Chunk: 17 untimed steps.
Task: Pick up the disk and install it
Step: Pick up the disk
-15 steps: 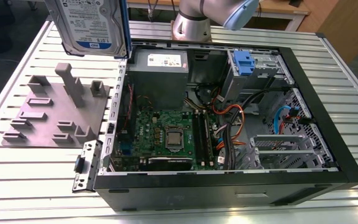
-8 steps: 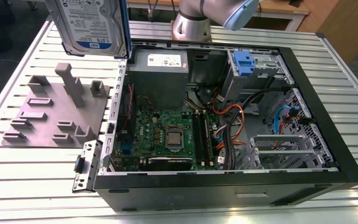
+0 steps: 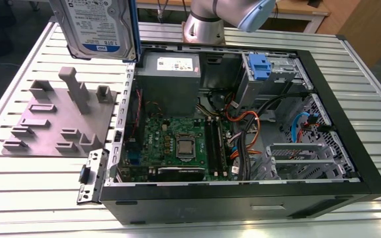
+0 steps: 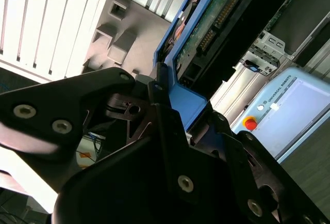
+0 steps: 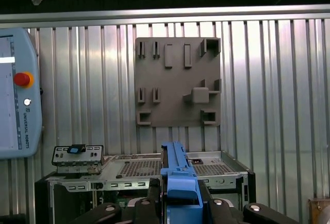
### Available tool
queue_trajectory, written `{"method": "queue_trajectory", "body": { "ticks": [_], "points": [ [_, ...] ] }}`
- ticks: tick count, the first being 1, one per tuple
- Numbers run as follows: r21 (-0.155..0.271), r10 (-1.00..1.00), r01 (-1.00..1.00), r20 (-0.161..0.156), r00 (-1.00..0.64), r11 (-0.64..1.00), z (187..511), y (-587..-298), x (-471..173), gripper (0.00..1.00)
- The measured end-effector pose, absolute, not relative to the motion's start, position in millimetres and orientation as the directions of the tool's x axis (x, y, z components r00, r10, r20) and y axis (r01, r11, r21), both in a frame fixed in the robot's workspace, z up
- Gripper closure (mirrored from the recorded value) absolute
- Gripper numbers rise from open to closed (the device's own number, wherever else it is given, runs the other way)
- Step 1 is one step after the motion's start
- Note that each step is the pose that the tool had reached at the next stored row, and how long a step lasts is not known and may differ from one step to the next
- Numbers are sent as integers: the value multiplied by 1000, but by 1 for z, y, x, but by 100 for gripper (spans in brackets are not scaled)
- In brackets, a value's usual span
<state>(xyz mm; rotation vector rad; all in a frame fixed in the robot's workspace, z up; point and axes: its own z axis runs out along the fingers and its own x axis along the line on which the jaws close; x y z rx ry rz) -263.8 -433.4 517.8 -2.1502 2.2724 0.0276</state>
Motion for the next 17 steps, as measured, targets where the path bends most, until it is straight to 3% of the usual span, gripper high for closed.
{"method": "queue_trajectory", "body": {
  "ticks": [17],
  "points": [
    [4, -998, -998, -22, -55, 55, 518, -433, -258, 64]
  ]
}}
